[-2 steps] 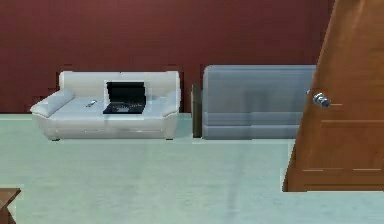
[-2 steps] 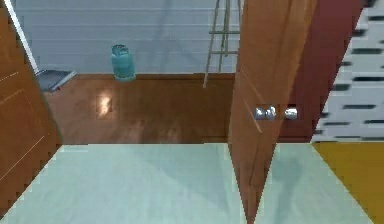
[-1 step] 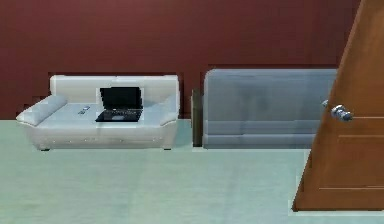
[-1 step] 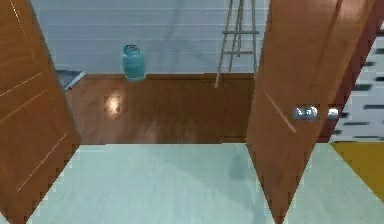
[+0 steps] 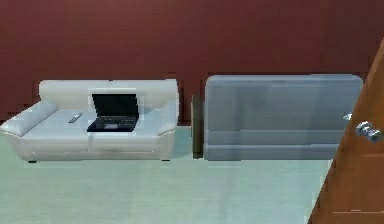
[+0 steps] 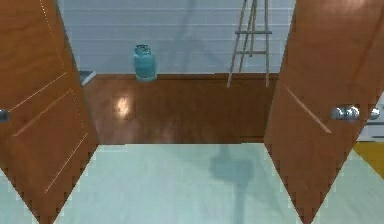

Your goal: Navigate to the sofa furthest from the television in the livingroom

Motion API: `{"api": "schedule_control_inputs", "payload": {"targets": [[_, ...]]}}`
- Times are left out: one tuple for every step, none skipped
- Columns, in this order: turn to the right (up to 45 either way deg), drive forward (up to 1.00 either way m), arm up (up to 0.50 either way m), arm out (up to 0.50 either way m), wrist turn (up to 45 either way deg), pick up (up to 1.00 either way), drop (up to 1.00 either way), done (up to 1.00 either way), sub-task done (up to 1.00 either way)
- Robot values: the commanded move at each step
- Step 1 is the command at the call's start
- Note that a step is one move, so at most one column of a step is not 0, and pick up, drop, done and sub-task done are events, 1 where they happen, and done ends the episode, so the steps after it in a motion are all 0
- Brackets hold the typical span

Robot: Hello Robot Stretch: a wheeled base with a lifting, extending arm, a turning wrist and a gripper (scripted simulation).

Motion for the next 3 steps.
{"api": "schedule_control_inputs", "payload": {"targets": [[15.0, 0.0, 0.0, 0.0, 0.0, 0.0, 0.0, 0.0, 0.0], [0.0, 1.0, 0.0, 0.0, 0.0, 0.0, 0.0, 0.0, 0.0], [-45.0, 0.0, 0.0, 0.0, 0.0, 0.0, 0.0, 0.0, 0.0]]}}
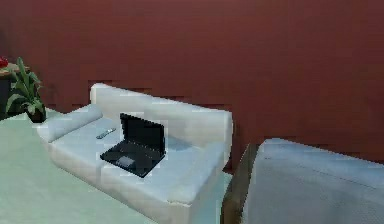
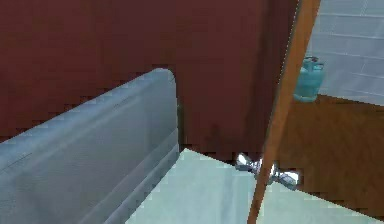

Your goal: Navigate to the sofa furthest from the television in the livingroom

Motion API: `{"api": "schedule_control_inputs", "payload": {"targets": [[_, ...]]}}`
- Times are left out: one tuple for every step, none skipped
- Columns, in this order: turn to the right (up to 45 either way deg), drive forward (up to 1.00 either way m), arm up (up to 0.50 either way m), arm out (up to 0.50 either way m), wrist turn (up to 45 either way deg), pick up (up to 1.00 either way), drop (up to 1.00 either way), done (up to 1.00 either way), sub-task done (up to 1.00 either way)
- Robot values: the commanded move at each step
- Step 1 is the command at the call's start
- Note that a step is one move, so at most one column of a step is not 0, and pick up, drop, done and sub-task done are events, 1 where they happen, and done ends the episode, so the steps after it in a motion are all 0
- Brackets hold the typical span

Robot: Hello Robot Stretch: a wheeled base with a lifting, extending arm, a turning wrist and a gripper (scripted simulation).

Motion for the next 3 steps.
{"api": "schedule_control_inputs", "payload": {"targets": [[-45.0, 0.0, 0.0, 0.0, 0.0, 0.0, 0.0, 0.0, 0.0], [-12.0, 0.0, 0.0, 0.0, 0.0, 0.0, 0.0, 0.0, 0.0], [0.0, 1.0, 0.0, 0.0, 0.0, 0.0, 0.0, 0.0, 0.0]]}}
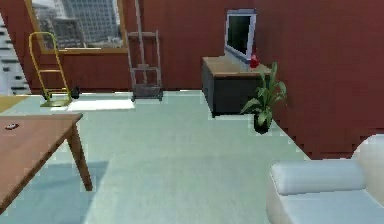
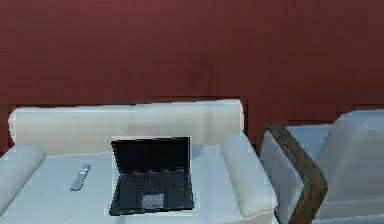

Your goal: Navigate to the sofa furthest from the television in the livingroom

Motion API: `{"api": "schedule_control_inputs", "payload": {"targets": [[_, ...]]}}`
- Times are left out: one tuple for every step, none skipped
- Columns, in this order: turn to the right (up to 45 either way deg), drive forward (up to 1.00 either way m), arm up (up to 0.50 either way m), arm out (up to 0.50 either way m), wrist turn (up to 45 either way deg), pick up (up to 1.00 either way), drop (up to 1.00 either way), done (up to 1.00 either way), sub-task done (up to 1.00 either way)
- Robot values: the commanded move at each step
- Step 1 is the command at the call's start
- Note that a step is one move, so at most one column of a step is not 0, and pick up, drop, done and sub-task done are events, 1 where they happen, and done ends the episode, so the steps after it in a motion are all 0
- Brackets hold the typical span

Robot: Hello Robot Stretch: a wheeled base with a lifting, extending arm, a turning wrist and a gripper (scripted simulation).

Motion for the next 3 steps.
{"api": "schedule_control_inputs", "payload": {"targets": [[0.0, 1.0, 0.0, 0.0, 0.0, 0.0, 0.0, 0.0, 0.0], [-9.0, 0.0, 0.0, 0.0, 0.0, 0.0, 0.0, 0.0, 0.0], [0.0, 0.25, 0.0, 0.0, 0.0, 0.0, 0.0, 0.0, 0.0]]}}
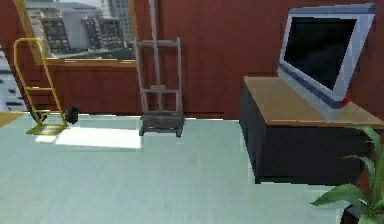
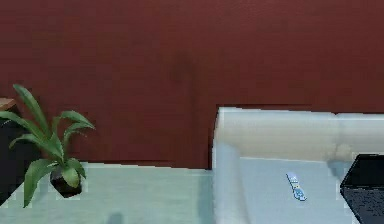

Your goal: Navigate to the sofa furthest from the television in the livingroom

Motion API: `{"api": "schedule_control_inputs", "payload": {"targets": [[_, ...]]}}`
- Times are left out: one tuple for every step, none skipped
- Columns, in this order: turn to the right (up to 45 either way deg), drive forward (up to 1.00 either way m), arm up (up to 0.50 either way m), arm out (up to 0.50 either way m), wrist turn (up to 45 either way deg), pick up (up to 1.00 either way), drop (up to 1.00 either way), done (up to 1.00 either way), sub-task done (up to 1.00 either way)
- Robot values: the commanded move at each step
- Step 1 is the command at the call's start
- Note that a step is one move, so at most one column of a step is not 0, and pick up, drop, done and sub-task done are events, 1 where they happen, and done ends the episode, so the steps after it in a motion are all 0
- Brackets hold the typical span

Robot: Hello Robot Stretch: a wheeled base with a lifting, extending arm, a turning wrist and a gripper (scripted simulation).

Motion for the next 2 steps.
{"api": "schedule_control_inputs", "payload": {"targets": [[21.0, 0.0, 0.0, 0.0, 0.0, 0.0, 0.0, 0.0, 0.0], [0.0, 0.65, 0.0, 0.0, 0.0, 0.0, 0.0, 0.0, 0.0]]}}
